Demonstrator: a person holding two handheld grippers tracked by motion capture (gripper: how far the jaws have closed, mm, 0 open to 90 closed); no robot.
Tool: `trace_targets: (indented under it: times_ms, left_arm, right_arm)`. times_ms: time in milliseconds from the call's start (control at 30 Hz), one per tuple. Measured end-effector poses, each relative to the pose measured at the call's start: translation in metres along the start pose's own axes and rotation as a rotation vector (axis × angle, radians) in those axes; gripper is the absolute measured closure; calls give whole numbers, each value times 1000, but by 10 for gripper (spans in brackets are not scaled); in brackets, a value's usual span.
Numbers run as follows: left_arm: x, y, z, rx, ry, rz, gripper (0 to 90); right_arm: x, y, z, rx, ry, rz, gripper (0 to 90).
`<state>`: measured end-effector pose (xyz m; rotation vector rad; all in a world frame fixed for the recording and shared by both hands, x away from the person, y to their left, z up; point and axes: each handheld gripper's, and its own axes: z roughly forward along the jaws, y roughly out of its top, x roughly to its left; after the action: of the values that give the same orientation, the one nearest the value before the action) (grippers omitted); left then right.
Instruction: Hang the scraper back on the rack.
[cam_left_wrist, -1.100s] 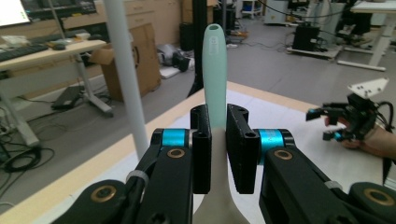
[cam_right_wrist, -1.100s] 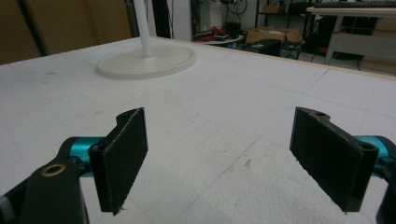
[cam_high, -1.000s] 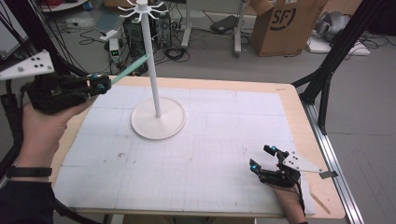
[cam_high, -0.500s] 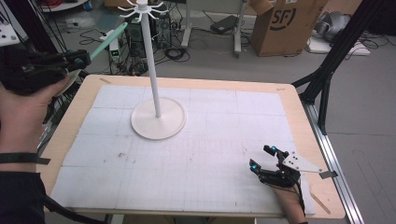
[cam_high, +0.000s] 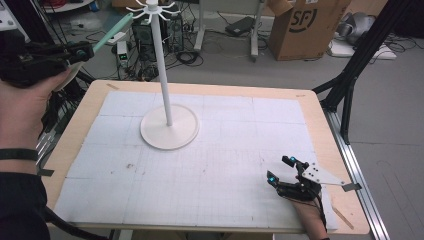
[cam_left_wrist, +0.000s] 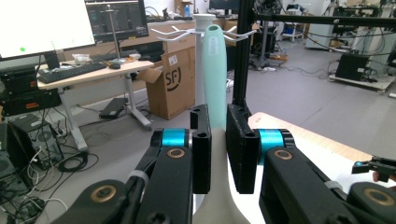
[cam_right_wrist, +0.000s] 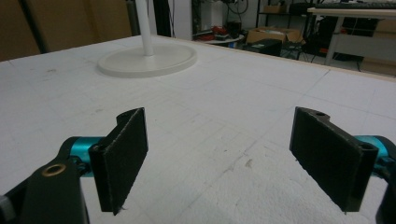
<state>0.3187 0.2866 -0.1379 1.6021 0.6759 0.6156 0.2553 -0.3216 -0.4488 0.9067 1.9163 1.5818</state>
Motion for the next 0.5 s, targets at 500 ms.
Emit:
trace_targets:
  times_ms: [500]
  left_arm:
    - [6,-1,-1,18,1,-5,809]
  right_arm:
    - [0,0,0,-2,-1,-4,184]
